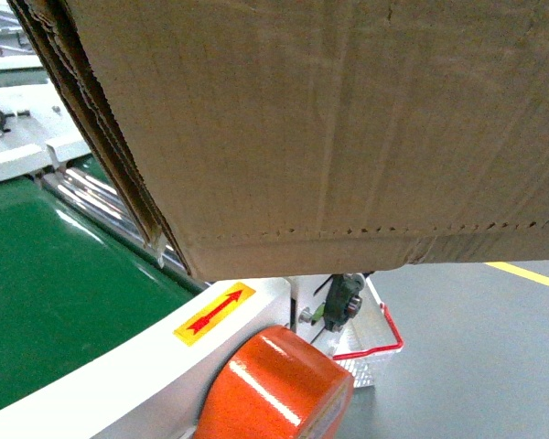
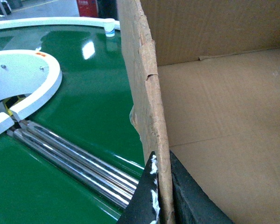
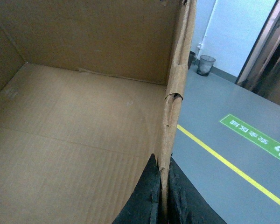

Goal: Sort boxes to right shelf from conveyor

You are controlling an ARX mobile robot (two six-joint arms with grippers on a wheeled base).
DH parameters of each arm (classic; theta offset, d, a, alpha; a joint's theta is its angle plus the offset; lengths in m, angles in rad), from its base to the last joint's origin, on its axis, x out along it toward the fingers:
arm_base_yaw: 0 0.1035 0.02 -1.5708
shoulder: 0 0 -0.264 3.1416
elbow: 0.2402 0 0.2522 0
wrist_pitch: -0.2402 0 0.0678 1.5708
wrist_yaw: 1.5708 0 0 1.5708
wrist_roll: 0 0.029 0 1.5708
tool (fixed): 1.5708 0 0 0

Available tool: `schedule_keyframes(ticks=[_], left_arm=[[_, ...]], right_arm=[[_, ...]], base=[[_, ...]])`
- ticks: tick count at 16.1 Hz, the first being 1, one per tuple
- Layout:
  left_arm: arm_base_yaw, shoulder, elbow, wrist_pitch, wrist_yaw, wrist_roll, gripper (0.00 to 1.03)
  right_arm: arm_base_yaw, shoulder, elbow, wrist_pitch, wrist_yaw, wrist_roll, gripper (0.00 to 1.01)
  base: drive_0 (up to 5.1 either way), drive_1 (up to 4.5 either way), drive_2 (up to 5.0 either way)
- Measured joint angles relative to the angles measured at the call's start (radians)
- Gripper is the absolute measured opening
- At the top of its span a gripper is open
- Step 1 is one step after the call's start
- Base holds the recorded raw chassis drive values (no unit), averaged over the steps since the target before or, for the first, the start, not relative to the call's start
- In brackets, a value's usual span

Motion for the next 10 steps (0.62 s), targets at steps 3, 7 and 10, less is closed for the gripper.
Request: schedule_keyframes(ticks=[3, 7, 10], left_arm=[[0.0, 0.0, 0.0, 0.0, 0.0, 0.0, 0.02], [0.0, 0.0, 0.0, 0.0, 0.0, 0.0, 0.02], [0.0, 0.0, 0.0, 0.0, 0.0, 0.0, 0.02]], right_arm=[[0.0, 0.0, 0.0, 0.0, 0.0, 0.0, 0.02], [0.0, 0.0, 0.0, 0.0, 0.0, 0.0, 0.02], [0.0, 0.0, 0.0, 0.0, 0.0, 0.0, 0.02]], base=[[-1.2, -1.16, -1.2], [-1.2, -1.18, -1.2], [-1.2, -1.15, -1.2]])
